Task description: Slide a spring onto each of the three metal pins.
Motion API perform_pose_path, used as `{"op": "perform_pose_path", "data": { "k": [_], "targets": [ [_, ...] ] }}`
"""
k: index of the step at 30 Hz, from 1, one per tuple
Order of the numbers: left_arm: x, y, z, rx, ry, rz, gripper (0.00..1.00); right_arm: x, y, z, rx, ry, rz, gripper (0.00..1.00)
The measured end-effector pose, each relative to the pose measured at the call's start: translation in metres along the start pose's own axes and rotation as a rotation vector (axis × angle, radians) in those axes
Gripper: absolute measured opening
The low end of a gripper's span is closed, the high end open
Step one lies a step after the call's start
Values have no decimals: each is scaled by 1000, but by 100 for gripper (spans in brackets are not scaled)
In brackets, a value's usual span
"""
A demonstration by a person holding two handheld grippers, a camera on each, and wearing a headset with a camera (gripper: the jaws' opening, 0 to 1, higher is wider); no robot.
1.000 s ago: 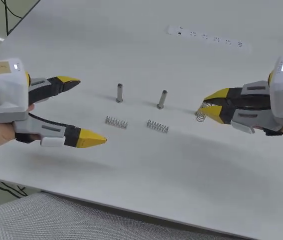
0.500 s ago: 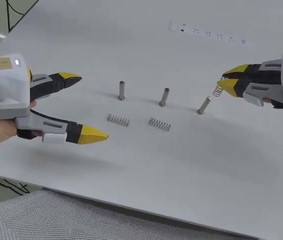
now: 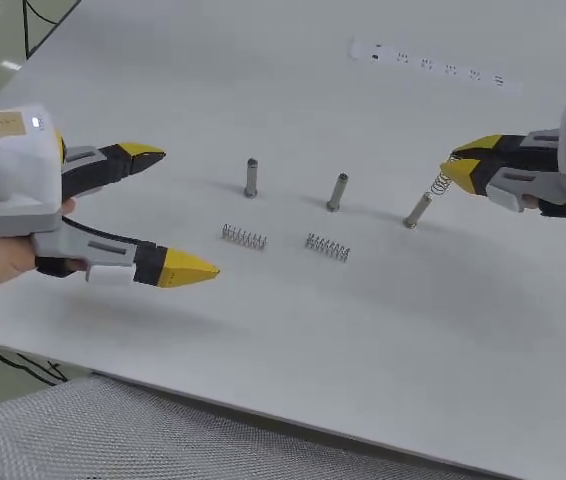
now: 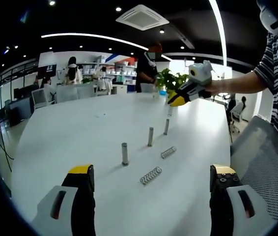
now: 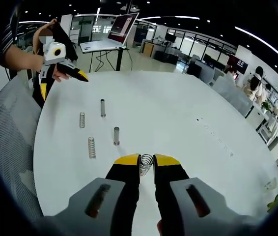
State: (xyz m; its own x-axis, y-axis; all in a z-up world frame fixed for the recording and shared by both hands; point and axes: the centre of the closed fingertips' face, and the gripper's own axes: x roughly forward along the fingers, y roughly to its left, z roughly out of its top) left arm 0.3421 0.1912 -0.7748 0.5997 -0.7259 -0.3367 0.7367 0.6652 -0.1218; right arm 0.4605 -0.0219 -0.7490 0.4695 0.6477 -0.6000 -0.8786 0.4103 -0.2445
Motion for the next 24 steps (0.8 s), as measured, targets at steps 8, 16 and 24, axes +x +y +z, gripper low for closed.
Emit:
{"op": "perform_pose_path", "data": {
  "k": [8,16,24],
  "targets": [
    [0,3,-2,-8,4,6,96,3,-1,-2,9,0,-6,12],
    [-3,4,-4,-10,9,11,96,8,-2,-2,10,0,-16,12],
    [-5,5,-5,-17,11,17,96,11,1,-5,4,10,-4,12]
  ]
}}
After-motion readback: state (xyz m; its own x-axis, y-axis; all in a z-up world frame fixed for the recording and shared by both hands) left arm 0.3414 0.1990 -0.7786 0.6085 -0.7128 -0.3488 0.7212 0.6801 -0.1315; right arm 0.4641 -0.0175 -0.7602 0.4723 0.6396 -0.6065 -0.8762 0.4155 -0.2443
